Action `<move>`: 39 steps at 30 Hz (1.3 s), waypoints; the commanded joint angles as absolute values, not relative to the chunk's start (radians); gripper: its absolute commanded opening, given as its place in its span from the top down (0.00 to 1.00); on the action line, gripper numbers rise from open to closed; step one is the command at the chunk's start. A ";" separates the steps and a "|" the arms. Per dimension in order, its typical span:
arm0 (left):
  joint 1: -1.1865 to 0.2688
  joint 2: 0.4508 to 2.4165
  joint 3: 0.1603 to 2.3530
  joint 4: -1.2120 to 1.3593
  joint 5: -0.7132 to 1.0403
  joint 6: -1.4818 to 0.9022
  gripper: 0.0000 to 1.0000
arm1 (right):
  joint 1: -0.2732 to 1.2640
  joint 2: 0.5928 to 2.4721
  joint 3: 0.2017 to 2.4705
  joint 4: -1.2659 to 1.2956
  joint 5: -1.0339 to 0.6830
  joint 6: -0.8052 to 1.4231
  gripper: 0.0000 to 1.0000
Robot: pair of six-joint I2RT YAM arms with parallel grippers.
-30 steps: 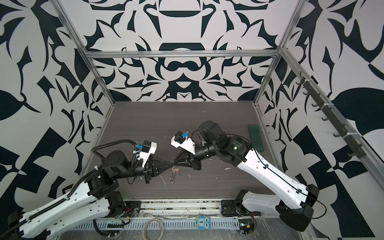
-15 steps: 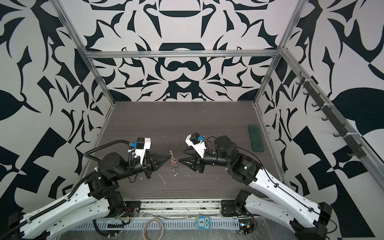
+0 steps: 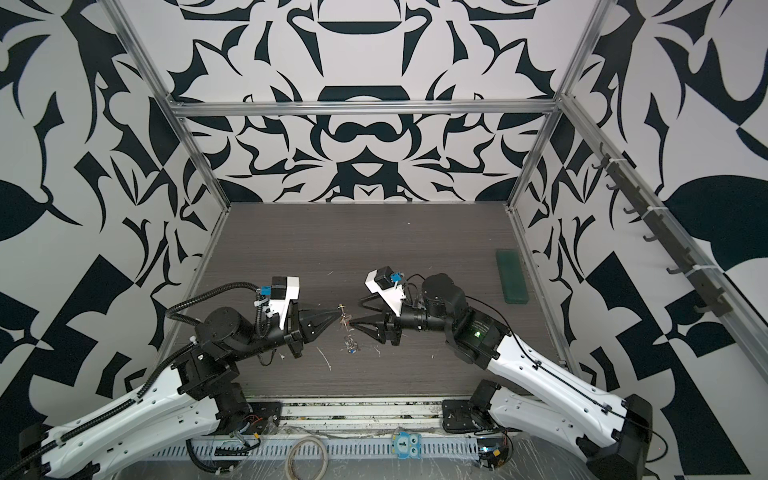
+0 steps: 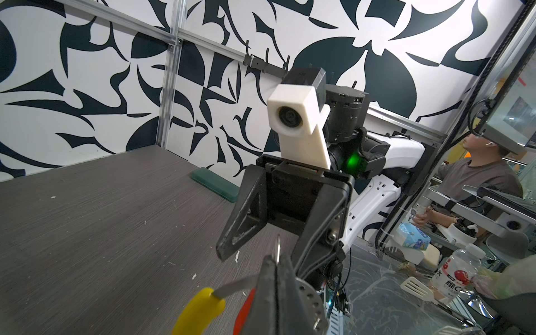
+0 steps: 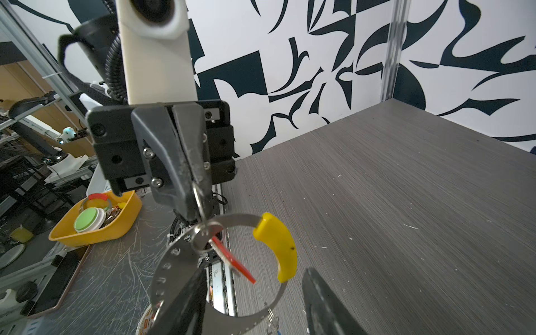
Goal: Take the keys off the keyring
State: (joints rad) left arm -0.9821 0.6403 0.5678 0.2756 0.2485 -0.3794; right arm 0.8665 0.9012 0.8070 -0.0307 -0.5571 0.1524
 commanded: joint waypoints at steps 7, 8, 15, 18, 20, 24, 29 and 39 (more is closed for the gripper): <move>-0.982 0.620 0.548 0.344 0.251 -0.397 1.00 | 0.900 0.938 0.852 0.037 -0.617 0.140 0.49; -0.983 0.619 0.546 0.345 0.250 -0.399 1.00 | 0.903 0.940 0.855 0.038 -0.618 0.137 0.51; -0.983 0.617 0.540 0.351 0.242 -0.407 1.00 | 0.918 0.943 0.862 0.041 -0.613 0.124 0.60; -0.983 0.619 0.541 0.351 0.244 -0.408 1.00 | 0.922 0.951 0.869 0.045 -0.621 0.126 0.64; -0.983 0.617 0.541 0.351 0.244 -0.408 1.00 | 0.924 0.961 0.878 0.043 -0.629 0.126 0.68; -0.983 0.613 0.539 0.350 0.240 -0.408 1.00 | 0.928 0.973 0.882 0.041 -0.634 0.125 0.73; -0.983 0.612 0.543 0.345 0.242 -0.410 1.00 | 0.932 0.976 0.882 0.033 -0.615 0.123 0.78; -0.983 0.605 0.553 0.316 0.237 -0.408 1.00 | 0.933 0.954 0.907 -0.054 -0.591 0.117 1.00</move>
State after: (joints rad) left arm -0.9821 0.6247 0.5465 0.2939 0.2462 -0.4034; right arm 0.9257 0.9806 0.8513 -0.0349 -0.6044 0.1249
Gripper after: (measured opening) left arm 0.046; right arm 0.061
